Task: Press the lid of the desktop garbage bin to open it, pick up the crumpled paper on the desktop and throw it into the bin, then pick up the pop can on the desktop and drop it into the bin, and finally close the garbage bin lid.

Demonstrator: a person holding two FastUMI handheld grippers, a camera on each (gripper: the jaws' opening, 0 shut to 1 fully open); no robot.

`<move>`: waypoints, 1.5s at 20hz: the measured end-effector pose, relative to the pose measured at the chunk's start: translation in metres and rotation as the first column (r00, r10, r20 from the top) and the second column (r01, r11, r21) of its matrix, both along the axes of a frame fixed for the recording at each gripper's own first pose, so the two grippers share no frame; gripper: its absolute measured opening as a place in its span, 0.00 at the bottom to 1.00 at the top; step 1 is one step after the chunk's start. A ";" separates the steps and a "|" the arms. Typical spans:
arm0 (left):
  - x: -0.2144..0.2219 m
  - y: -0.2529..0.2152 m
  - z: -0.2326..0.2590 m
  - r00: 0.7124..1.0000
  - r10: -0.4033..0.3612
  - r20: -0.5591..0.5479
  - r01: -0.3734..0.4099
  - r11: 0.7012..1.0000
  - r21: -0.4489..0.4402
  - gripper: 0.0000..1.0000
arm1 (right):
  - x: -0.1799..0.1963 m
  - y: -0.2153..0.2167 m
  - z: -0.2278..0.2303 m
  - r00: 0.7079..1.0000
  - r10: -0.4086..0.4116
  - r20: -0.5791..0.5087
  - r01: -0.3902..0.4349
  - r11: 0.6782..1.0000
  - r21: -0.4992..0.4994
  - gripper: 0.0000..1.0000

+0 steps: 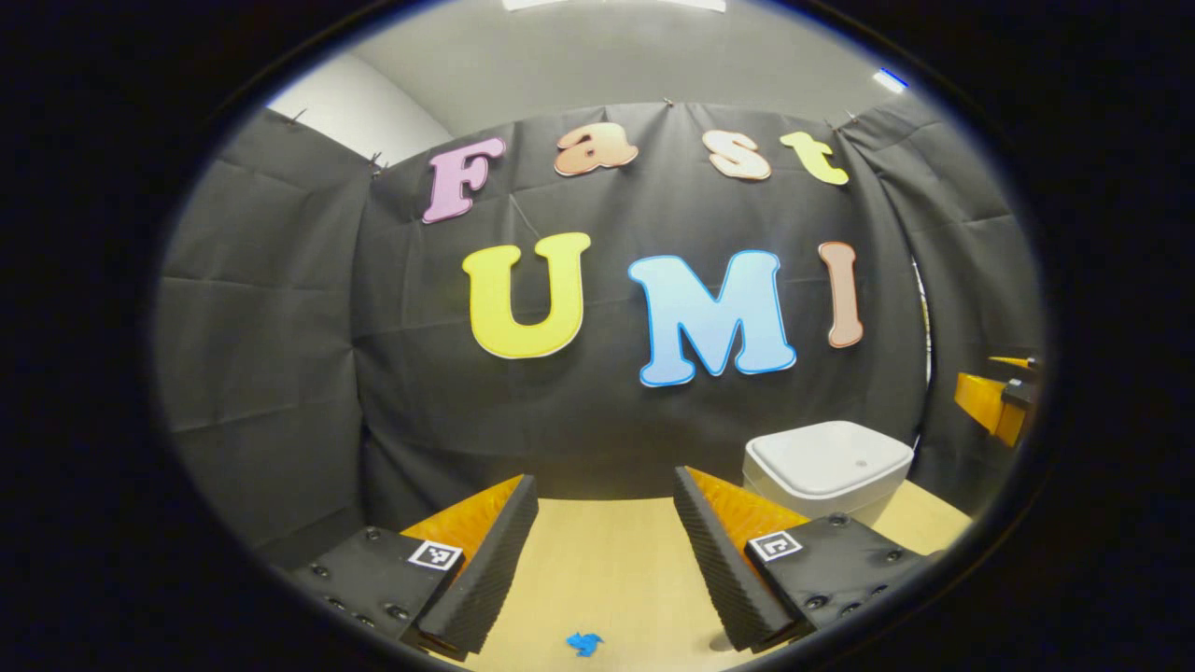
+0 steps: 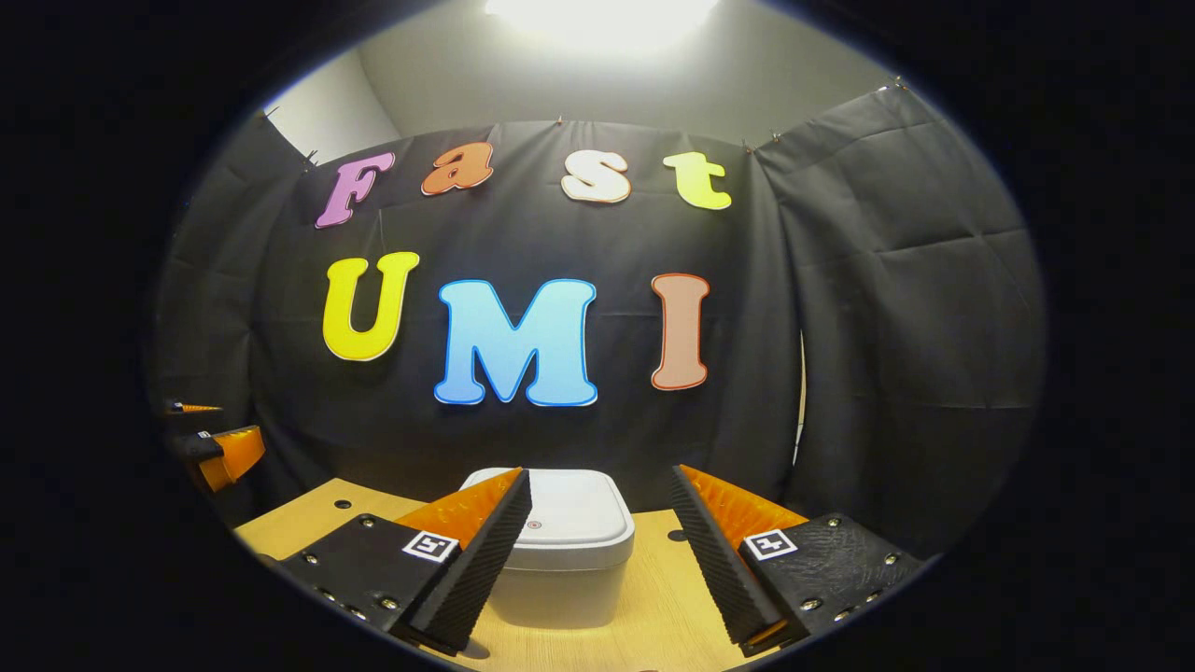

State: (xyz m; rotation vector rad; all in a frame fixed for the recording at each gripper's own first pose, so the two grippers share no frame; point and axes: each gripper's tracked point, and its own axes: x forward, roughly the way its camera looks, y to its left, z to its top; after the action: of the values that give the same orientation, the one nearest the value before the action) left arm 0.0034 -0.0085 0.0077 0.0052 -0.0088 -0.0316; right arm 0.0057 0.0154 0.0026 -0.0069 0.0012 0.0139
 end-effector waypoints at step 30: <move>0.009 -0.010 0.002 1.000 -0.014 0.005 0.014 1.000 0.010 0.96 | 0.015 0.004 -0.010 1.000 0.011 -0.018 -0.011 1.000 0.000 0.95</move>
State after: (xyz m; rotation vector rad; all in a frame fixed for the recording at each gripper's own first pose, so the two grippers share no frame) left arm 0.0122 -0.0181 0.0098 0.0154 -0.0137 -0.0454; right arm 0.0210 0.0192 -0.0074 -0.0067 0.0196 0.0252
